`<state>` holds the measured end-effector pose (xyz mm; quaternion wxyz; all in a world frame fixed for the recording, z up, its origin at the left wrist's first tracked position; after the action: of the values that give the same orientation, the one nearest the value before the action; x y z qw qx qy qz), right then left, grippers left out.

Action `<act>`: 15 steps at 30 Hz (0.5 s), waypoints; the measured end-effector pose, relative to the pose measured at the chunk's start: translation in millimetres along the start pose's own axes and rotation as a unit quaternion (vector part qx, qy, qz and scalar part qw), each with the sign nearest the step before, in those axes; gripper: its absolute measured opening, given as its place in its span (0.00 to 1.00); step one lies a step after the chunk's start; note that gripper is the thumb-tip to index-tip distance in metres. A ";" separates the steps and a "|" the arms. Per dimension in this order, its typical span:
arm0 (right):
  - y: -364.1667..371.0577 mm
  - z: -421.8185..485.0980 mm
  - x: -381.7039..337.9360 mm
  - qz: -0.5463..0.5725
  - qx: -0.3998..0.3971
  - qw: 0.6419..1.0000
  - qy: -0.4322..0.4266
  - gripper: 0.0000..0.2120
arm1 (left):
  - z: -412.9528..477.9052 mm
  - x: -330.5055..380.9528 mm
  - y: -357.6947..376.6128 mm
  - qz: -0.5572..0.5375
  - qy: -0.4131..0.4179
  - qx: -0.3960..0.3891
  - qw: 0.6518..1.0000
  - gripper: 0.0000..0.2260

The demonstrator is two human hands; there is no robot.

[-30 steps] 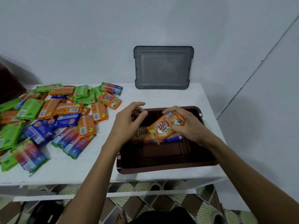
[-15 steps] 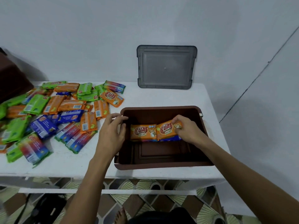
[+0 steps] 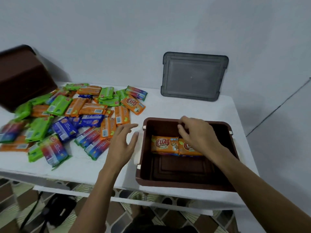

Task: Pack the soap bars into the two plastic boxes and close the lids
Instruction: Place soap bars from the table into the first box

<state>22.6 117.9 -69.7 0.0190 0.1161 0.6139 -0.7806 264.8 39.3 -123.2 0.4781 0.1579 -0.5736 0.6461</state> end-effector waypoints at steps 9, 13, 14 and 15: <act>60.8 137.4 -76.0 0.137 -0.080 0.986 -0.046 0.17 | 37.7 -89.9 -36.1 0.247 -0.241 0.009 0.939 0.27; 108.6 188.1 -93.9 0.079 -0.217 0.972 -0.029 0.21 | 50.1 -103.4 -32.1 0.255 -0.248 -0.029 0.934 0.35; 120.4 198.0 -96.2 0.065 -0.244 0.967 -0.031 0.23 | 52.5 -105.9 -29.9 0.262 -0.247 -0.037 0.932 0.37; 131.0 206.8 -97.4 0.052 -0.264 0.963 -0.027 0.25 | 53.9 -107.6 -28.3 0.265 -0.247 -0.044 0.931 0.38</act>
<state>107.3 -124.4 -129.4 0.1063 0.1179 0.7903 -0.5917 321.8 -59.1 -171.7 0.1386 0.1338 -0.7223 0.6642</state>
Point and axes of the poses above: each hand's wrist, its own z-axis towards the middle knuckle, its own y-axis out of the palm, x = y × z, the point moved 3 cm from there along z, towards the middle knuckle, and after that the axes turned 5 degrees about -z, right-handed, at the moved point
